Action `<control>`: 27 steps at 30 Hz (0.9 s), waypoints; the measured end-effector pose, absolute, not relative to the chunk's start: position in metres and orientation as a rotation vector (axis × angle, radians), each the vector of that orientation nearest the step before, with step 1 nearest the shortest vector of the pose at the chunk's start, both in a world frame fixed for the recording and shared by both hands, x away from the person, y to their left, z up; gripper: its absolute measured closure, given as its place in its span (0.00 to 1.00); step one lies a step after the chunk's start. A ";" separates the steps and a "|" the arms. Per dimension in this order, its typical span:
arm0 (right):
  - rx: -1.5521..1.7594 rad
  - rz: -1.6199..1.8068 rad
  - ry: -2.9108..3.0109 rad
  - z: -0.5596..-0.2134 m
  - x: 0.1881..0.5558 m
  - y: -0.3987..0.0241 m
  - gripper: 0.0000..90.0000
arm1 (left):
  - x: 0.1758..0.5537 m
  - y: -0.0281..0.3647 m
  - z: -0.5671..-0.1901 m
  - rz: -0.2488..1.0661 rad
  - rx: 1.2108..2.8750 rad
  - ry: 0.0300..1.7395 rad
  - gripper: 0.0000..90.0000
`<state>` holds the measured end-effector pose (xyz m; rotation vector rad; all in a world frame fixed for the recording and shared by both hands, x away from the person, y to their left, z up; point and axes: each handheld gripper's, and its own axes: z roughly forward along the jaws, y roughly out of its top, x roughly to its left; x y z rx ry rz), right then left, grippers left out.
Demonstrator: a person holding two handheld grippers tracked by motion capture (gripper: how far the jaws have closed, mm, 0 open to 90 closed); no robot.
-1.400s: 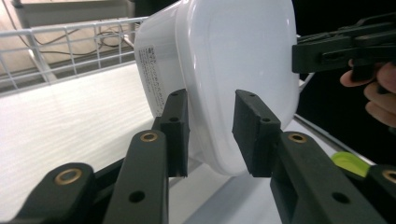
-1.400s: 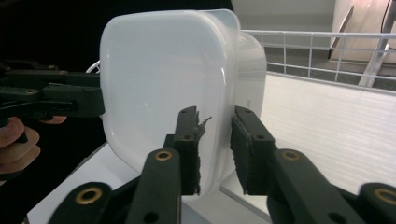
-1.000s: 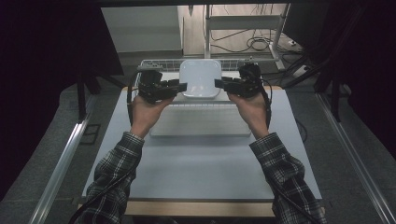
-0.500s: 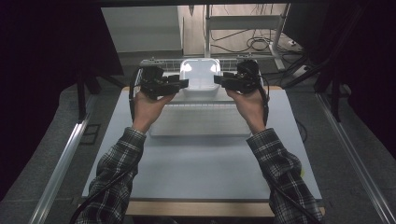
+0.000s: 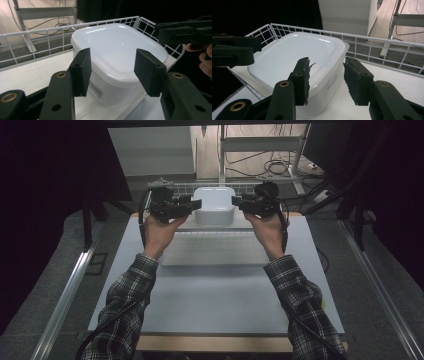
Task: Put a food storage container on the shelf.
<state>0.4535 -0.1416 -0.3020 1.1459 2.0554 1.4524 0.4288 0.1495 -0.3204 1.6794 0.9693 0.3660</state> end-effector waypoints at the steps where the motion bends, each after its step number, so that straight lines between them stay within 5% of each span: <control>1: 1.143 1.457 2.054 -0.301 0.453 -0.143 0.62 | 0.427 0.151 -0.320 0.366 1.681 0.966 0.52; 7: 1.103 1.499 2.081 -0.298 0.441 -0.152 0.64 | 0.412 0.158 -0.322 0.340 1.691 0.928 0.45; 14: 1.024 1.462 2.143 -0.304 0.425 -0.158 0.47 | 0.393 0.161 -0.332 0.347 1.750 0.867 0.27; 27: 0.972 1.468 2.198 -0.328 0.396 -0.166 0.29 | 0.356 0.163 -0.355 0.372 1.856 0.834 0.14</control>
